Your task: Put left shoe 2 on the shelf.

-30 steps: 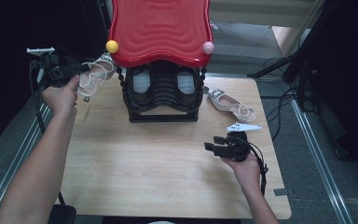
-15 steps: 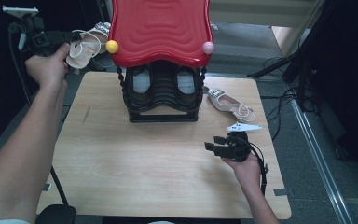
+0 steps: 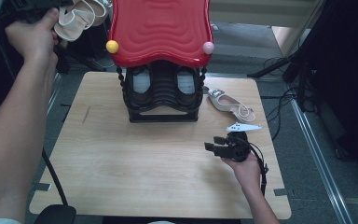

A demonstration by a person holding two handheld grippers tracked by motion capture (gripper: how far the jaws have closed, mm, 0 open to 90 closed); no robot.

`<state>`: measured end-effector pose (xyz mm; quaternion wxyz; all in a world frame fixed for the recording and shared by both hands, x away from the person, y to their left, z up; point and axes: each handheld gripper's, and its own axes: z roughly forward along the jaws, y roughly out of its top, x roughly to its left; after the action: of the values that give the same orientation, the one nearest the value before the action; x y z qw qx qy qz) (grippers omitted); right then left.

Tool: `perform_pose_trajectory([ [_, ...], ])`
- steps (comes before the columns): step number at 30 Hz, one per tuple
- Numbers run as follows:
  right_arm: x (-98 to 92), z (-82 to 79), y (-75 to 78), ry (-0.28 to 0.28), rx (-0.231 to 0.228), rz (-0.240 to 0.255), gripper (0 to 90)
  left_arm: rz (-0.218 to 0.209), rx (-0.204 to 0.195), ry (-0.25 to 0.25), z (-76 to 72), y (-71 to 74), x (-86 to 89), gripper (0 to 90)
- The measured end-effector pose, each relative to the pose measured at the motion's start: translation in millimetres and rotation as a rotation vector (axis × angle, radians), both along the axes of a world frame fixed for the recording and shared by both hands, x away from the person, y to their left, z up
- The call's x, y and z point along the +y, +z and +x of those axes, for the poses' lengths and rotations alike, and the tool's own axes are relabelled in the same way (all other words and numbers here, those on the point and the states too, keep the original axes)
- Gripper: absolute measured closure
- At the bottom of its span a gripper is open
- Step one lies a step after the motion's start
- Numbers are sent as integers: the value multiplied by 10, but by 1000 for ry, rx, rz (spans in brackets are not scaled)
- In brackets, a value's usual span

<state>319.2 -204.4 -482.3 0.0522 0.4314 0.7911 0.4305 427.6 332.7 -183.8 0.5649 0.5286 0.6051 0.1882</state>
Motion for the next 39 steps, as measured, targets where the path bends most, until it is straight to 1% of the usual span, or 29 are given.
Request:
perform_pose_trajectory([
  [2, 0, 1, -1, 1, -3, 0, 467, 8, -12, 1, -26, 69, 3, 787],
  [3, 0, 0, 0, 2, -2, -1, 467, -5, -20, 0, -45, 109, 11, 788],
  [5, 2, 1, 0, 4, -4, -1, 467, -14, -32, -3, -68, 170, 22, 789],
  [7, 5, 1, -2, 3, -1, -5, 467, -15, -53, 0, -95, 242, 9, 790],
  [8, 8, 5, -6, 3, -1, -6, 467, -14, -57, -6, -98, 274, -7, 790],
  [11, 21, 5, -6, 3, 3, -6, 467, -11, -71, -26, -84, 345, -109, 790],
  [14, 26, 6, -7, 6, 1, -7, 467, -18, -75, -49, -46, 373, -238, 790],
  [22, -4, 0, 5, 2, -4, 2, 467, -15, -76, -105, 96, 343, -643, 790],
  [25, -13, -3, 10, 2, -2, 4, 467, -14, -78, -115, 137, 323, -782, 790],
  [27, -16, -2, 10, 3, -2, 4, 467, -4, -91, -105, 150, 305, -867, 790],
  [31, -12, -4, 6, 6, -1, 1, 467, -19, -86, -123, 202, 250, -964, 789],
  [34, -8, -5, 6, 6, -2, 3, 467, -20, -78, -124, 237, 182, -1030, 789],
  [37, -3, -7, 7, 7, -3, 1, 467, -23, -80, -122, 242, 139, -1041, 788],
  [39, 0, -9, 7, 9, -2, -2, 467, -11, -72, -122, 237, 108, -1033, 786],
])
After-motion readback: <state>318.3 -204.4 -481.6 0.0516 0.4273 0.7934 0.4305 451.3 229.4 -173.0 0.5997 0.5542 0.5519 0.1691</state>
